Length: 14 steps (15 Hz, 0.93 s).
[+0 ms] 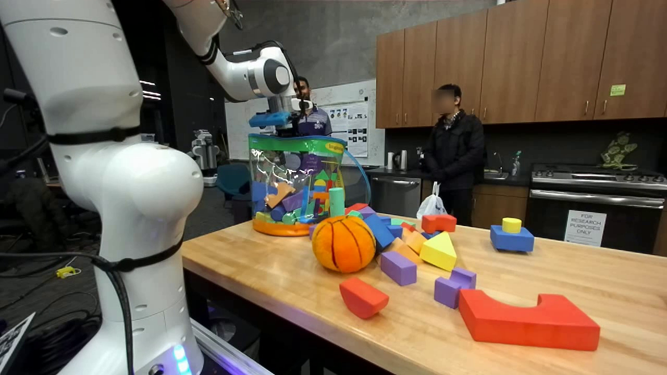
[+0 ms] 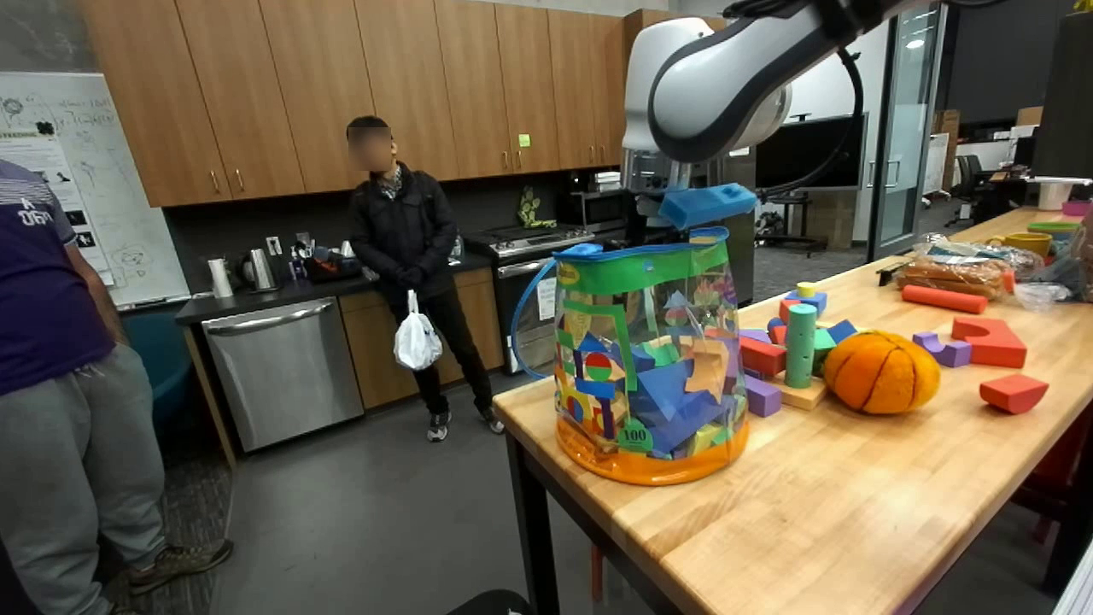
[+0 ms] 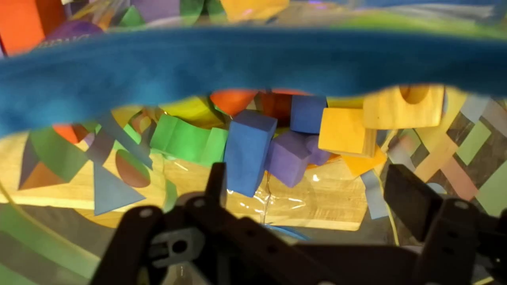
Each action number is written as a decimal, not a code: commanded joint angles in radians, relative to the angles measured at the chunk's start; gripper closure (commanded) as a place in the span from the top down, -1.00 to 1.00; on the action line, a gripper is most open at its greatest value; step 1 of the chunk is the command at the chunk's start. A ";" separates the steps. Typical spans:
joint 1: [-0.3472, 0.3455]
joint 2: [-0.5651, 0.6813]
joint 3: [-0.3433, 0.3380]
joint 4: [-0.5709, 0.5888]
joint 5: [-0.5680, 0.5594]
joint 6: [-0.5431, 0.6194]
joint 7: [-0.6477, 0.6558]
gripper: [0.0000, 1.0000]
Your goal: Remove one blue block from the toy bag
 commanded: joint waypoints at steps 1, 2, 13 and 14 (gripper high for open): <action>0.014 0.001 -0.013 0.002 -0.003 -0.003 0.002 1.00; 0.014 0.001 -0.014 0.002 -0.003 -0.003 0.002 1.00; 0.024 0.135 -0.009 0.291 -0.072 -0.299 -0.020 1.00; 0.029 0.154 -0.010 0.315 -0.067 -0.309 -0.030 1.00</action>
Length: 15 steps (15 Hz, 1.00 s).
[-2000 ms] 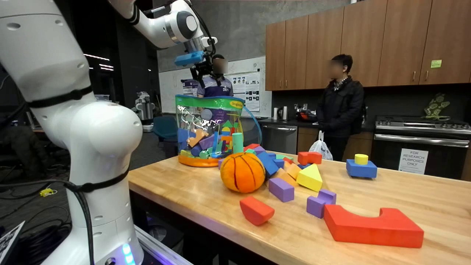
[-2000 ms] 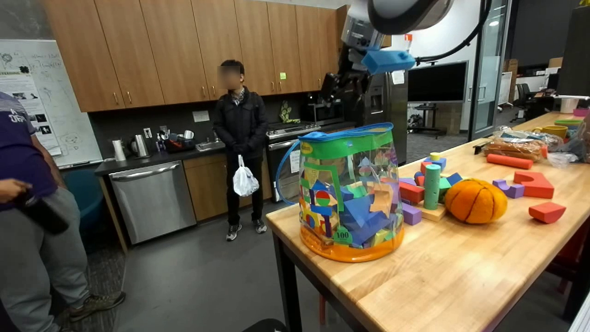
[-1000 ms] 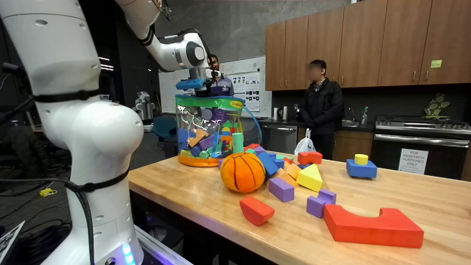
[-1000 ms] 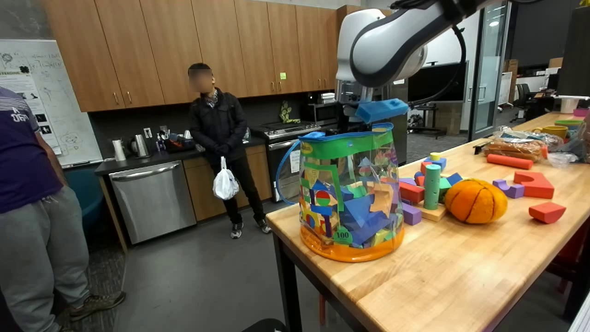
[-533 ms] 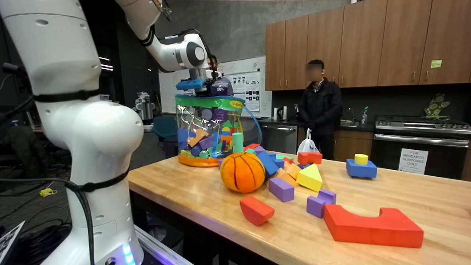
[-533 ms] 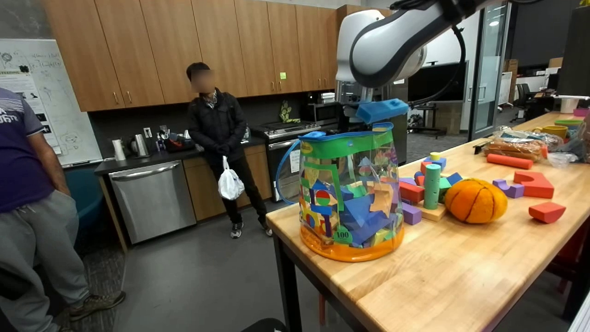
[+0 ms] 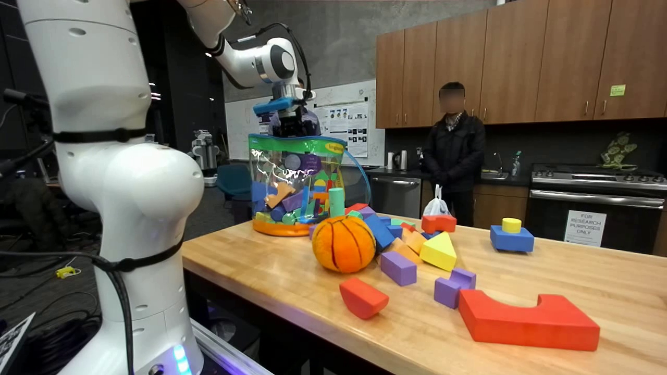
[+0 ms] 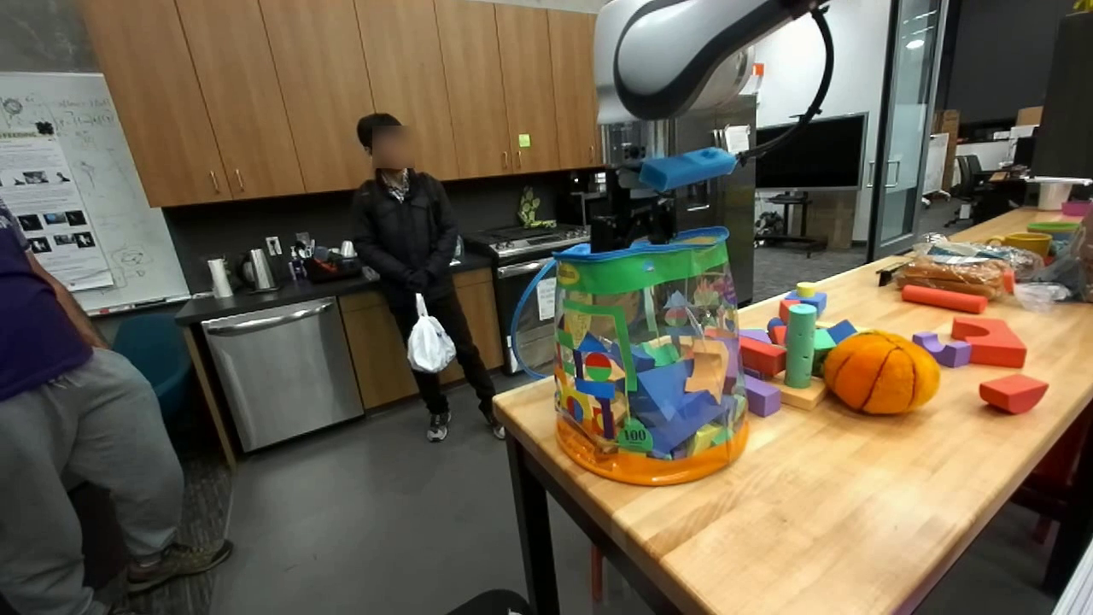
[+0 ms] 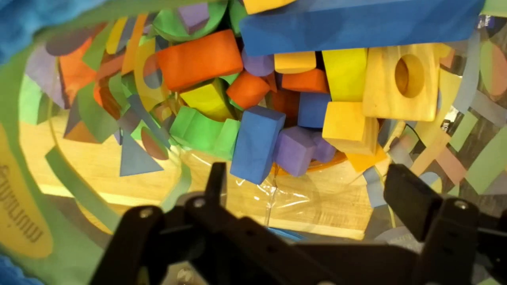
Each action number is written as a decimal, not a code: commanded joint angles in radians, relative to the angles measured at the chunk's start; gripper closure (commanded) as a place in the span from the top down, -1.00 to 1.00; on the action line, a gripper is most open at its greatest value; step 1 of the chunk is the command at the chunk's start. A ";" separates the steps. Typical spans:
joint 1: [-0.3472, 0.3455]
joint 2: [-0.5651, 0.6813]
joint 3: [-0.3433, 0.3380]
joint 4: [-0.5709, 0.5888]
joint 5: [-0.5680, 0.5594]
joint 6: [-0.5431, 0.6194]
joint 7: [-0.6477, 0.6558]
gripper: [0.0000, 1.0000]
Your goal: Remove one blue block from the toy bag
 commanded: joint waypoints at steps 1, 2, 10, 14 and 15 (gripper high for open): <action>0.023 0.080 -0.009 0.117 -0.018 -0.071 -0.027 1.00; 0.028 0.090 -0.009 0.130 -0.020 -0.075 -0.033 1.00; 0.035 0.181 -0.027 0.146 0.011 -0.117 -0.060 1.00; 0.035 0.207 -0.036 0.125 0.016 -0.102 -0.067 1.00; 0.035 0.209 -0.038 0.123 0.017 -0.100 -0.065 1.00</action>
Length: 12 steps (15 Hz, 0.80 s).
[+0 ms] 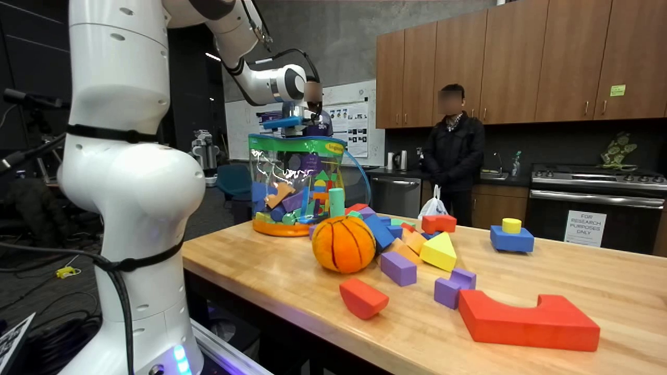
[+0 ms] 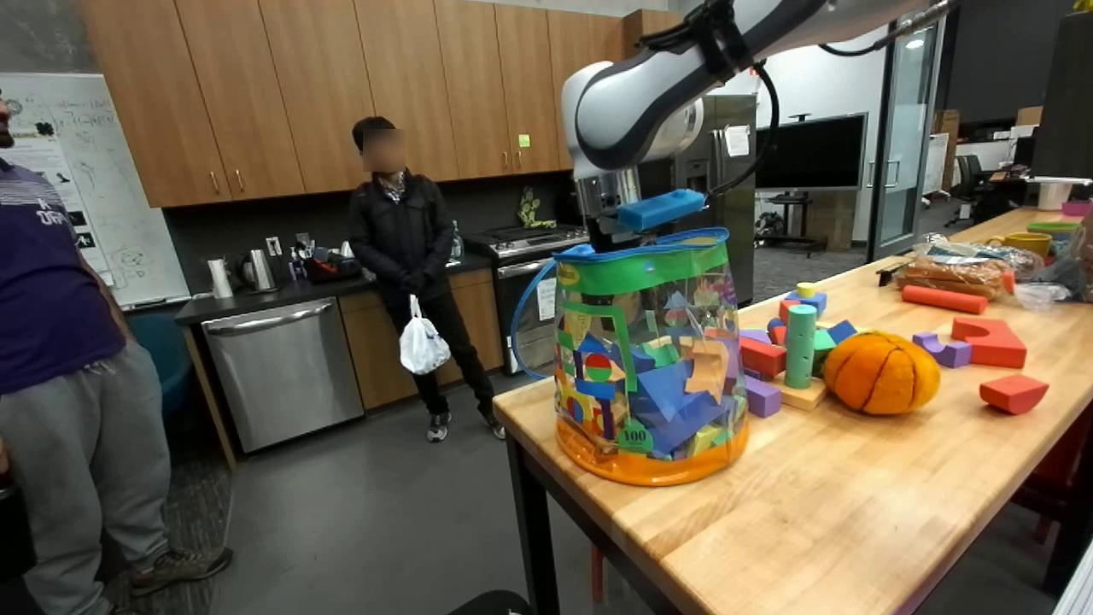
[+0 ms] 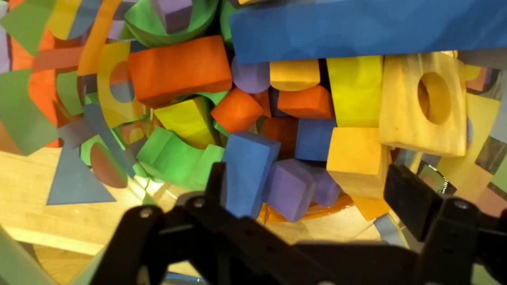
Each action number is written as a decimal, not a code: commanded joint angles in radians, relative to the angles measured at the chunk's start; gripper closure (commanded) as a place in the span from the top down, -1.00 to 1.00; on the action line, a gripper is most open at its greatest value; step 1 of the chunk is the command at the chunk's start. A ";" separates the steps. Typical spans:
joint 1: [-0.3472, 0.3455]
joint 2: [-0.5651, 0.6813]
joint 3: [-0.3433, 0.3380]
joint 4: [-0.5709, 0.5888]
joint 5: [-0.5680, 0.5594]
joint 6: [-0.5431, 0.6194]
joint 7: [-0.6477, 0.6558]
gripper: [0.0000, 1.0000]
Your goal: Remove one blue block from the toy bag
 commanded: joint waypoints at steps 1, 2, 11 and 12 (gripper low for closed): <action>0.012 0.004 -0.022 -0.005 0.012 -0.002 -0.010 1.00; 0.011 0.003 -0.025 -0.009 0.013 0.002 -0.007 1.00; 0.005 -0.020 -0.057 -0.102 0.044 0.133 0.012 1.00; 0.008 0.013 -0.057 -0.065 0.030 0.109 0.007 1.00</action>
